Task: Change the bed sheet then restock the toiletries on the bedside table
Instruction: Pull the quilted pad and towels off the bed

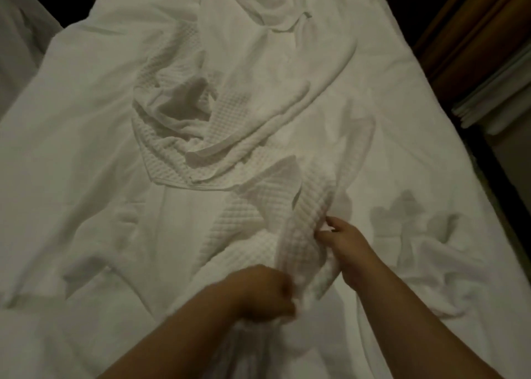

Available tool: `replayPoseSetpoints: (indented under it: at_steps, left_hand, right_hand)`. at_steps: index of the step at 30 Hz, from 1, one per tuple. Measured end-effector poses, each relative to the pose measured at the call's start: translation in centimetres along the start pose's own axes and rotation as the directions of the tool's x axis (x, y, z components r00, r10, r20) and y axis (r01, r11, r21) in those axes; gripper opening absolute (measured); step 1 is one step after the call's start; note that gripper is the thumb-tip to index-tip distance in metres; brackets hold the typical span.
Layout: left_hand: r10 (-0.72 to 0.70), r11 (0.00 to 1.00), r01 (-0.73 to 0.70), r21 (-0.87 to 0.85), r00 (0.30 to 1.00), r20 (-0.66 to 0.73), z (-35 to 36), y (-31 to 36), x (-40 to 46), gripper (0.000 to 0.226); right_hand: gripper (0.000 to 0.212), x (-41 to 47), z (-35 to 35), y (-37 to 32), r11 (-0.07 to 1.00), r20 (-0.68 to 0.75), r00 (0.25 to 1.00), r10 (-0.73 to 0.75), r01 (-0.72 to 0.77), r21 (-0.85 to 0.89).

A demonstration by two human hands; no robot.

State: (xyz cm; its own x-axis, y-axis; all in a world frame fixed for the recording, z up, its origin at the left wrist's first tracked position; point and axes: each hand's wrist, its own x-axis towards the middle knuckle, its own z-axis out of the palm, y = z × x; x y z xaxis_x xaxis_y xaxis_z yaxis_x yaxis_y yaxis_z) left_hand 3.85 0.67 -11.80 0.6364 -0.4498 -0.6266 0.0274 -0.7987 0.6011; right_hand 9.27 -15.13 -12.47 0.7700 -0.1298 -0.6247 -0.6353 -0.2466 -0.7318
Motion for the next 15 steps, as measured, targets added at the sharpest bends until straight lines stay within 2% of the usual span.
replayPoseSetpoints:
  at_steps: [1, 2, 3, 4, 5, 6, 8, 10, 11, 13, 14, 15]
  left_hand:
    - [-0.044, 0.991, 0.03, -0.128, 0.993, -0.107, -1.0, 0.0, 0.4, 0.03]
    - [-0.131, 0.956, 0.049, -0.288, 0.954, -0.271, -2.0, 0.0, 0.8, 0.034]
    - [-0.249, 0.888, 0.03, -0.46, 0.871, -0.424, -2.9, 0.1, 1.4, 0.04]
    - [-0.362, 0.789, -0.01, -0.614, 0.801, -0.477, -3.5, 0.4, 2.0, 0.053]
    - [-0.437, 0.677, -0.029, -0.735, 0.789, -0.433, -4.0, 1.0, 2.6, 0.069]
    - [-0.479, 0.589, 0.0, -0.808, 0.805, -0.35, -4.1, 1.7, 3.3, 0.08]
    - [-0.538, 0.554, 0.088, -0.828, 0.797, -0.275, -4.1, 2.5, 4.7, 0.083]
    - [-0.593, 0.615, 0.14, -0.776, 0.731, -0.339, -4.4, 2.5, 5.6, 0.058]
    - [-0.613, 0.623, 0.159, -0.766, 0.707, -0.352, -4.6, 2.4, 5.6, 0.042]
    - [-0.618, 0.579, 0.195, -0.792, 0.738, -0.27, -4.9, 2.2, 4.6, 0.022]
    - [-0.604, 0.55, 0.214, -0.807, 0.77, -0.208, -5.0, 2.0, 4.0, 0.02]
    - [-0.584, 0.541, 0.231, -0.808, 0.795, -0.164, -5.2, 1.8, 3.4, 0.021]
  right_hand:
    - [0.029, -0.2, -0.2, 0.5, 1.0, 0.029, 0.999, -0.017, 0.017, -0.011]
    - [0.032, -0.3, -0.4, 0.9, 0.999, 0.059, 0.997, -0.046, 0.046, -0.009]
    - [0.033, -0.4, -0.6, 1.1, 0.996, 0.101, 0.991, -0.087, 0.086, 0.009]
    - [0.033, -0.6, -0.6, 1.0, 0.992, 0.161, 0.979, -0.127, 0.122, 0.039]
    - [0.035, -0.7, -0.7, 1.0, 0.988, 0.238, 0.959, -0.152, 0.142, 0.057]
    - [0.041, -0.8, -0.9, 1.1, 0.986, 0.309, 0.936, -0.168, 0.155, 0.065]
    - [0.052, -0.7, -1.3, 1.2, 0.991, 0.448, 0.884, -0.132, 0.134, 0.027]
    - [0.057, 0.0, -2.3, 1.1, 0.996, 0.508, 0.857, -0.083, 0.09, 0.012]
    - [0.047, 0.4, -3.0, 0.8, 0.998, 0.492, 0.868, -0.061, 0.037, 0.058]
    - [0.016, 1.7, -4.2, -0.3, 0.961, 0.418, 0.908, 0.021, -0.133, 0.241]
    - [0.012, 2.6, -4.7, -0.8, 0.915, 0.366, 0.927, 0.082, -0.216, 0.341]
    - [0.018, 3.3, -5.0, -1.7, 0.86, 0.329, 0.933, 0.146, -0.284, 0.424]
